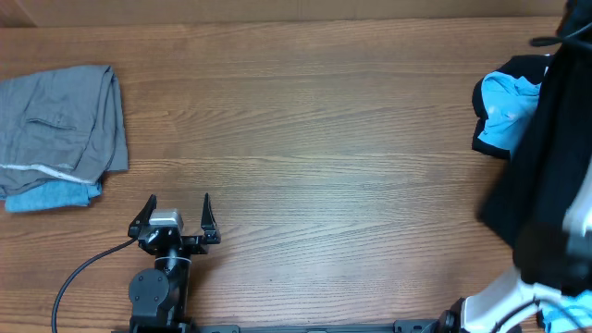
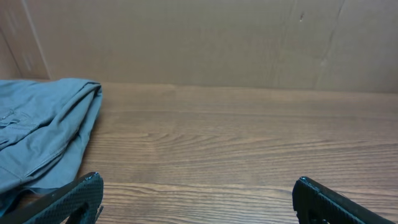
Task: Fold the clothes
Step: 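Lift the black shorts with the right gripper and drag them to table center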
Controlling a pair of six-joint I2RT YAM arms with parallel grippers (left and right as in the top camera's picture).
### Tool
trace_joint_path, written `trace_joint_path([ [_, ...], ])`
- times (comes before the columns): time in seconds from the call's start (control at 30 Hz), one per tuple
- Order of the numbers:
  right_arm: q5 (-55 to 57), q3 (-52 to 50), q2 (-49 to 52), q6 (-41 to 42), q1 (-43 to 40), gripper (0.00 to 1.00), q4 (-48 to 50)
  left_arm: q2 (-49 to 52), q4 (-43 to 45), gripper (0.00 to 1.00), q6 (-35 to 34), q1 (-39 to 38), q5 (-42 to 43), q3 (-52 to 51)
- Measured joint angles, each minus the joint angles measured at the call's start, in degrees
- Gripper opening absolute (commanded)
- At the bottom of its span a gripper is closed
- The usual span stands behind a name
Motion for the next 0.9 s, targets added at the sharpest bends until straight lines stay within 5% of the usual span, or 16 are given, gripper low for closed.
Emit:
trace_joint_path([
  [0.23,-5.1,2.9,-10.1,0.2,24.1,0.04,1.2,0.0,0.0,1.0,0.0,0.0,0.0,0.0],
  [0.53,-7.7,2.4,5.0,0.4,53.0,0.04,1.1,0.0,0.0,1.0,0.0,0.0,0.0,0.0],
  [0.9,-7.9,2.1,4.3,0.4,54.9,0.04,-7.2,0.0,0.0,1.0,0.0,0.0,0.0,0.0],
])
